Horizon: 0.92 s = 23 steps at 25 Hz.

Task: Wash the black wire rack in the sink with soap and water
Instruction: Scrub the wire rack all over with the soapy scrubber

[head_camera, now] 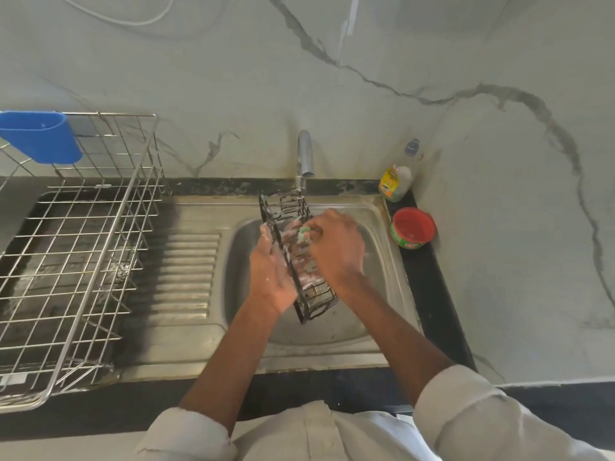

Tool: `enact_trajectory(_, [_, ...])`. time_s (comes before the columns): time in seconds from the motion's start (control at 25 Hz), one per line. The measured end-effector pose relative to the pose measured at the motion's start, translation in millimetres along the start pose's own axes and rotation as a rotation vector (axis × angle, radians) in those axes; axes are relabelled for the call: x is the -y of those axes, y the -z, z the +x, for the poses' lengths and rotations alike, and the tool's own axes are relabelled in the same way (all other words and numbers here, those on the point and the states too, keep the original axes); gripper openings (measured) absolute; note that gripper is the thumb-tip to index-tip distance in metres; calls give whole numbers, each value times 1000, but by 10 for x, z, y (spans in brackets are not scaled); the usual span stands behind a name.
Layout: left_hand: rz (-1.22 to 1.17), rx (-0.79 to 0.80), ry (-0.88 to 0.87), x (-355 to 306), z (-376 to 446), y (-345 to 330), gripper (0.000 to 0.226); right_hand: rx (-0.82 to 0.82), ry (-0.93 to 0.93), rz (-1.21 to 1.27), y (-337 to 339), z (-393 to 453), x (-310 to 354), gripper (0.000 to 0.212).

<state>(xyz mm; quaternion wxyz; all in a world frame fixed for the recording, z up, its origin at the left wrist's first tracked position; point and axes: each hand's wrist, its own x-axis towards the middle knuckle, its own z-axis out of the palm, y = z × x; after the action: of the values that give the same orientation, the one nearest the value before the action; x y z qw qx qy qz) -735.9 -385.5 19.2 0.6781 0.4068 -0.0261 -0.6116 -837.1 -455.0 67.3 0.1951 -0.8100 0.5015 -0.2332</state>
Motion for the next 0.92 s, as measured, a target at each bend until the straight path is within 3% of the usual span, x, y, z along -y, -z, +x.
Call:
enact_trajectory(0.2, [-16,39,-28,-69,76,0,60,172,98,27,-99,-260,-41,21])
enact_trajectory(0.4, [42,7,31,-119,164,-90,83,66,-53,81,-159,-73,-107,24])
enact_trajectory(0.6, [-100,7,46,-162,200,3,91,162,238,-107,70,-389,-153,29])
enact_trajectory(0.8, [-101,110,124,-69,160,-35,87,42,-37,-74,18,243,-430,21])
enact_trajectory(0.92, [-28,133,124,-58,137,-1,88,84,-36,-25,-91,525,-362,19])
